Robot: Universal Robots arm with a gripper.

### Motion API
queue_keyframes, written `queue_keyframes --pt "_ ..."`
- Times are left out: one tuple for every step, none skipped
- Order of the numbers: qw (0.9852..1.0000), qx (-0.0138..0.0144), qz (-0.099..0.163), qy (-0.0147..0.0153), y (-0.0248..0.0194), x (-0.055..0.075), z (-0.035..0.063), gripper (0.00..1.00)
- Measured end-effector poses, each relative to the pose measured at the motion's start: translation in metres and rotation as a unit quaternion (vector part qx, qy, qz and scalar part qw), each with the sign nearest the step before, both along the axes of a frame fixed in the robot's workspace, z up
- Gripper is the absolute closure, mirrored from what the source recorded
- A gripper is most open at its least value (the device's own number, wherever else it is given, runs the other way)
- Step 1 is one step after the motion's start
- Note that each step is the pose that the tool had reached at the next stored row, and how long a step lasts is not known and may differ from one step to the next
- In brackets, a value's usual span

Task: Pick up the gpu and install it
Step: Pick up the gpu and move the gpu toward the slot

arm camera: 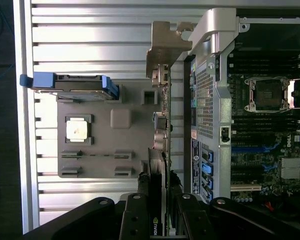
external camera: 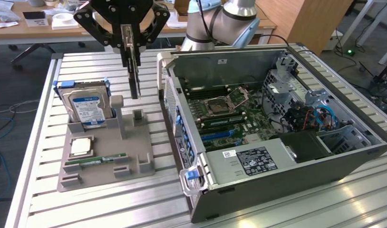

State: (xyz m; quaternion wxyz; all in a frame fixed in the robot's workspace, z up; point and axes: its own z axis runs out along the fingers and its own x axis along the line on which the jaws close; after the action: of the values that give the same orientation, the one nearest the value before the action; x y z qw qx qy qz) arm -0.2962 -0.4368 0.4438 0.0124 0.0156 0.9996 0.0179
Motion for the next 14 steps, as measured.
queue_keyframes --pt "1.0 0.0 0.0 0.0 0.0 0.0 0.0 0.74" --pt "1.0 0.0 0.0 0.0 0.0 0.0 0.0 0.74" --pt "1.0 0.0 0.0 0.0 0.0 0.0 0.0 0.74" --pt "1.0 0.0 0.0 0.0 0.0 0.0 0.0 0.74" --pt "1.0 0.0 0.0 0.0 0.0 0.0051 0.0 0.74" --pt "1.0 0.0 0.0 0.0 0.0 0.0051 0.0 0.74" --pt "1.0 0.0 0.0 0.0 0.0 0.0051 0.0 0.74" --pt "1.0 0.0 0.0 0.0 0.0 0.0051 0.0 0.74" --pt "1.0 0.0 0.0 0.0 0.0 0.0051 0.0 0.74" --pt "1.0 0.0 0.0 0.0 0.0 0.0051 0.0 0.74" --pt "1.0 0.0 0.0 0.0 0.0 0.0051 0.0 0.74" --pt "1.0 0.0 0.0 0.0 0.0 0.0051 0.0 0.74" --pt "1.0 0.0 0.0 0.0 0.0 0.0051 0.0 0.74" --pt "1.0 0.0 0.0 0.0 0.0 0.0051 0.0 0.74"
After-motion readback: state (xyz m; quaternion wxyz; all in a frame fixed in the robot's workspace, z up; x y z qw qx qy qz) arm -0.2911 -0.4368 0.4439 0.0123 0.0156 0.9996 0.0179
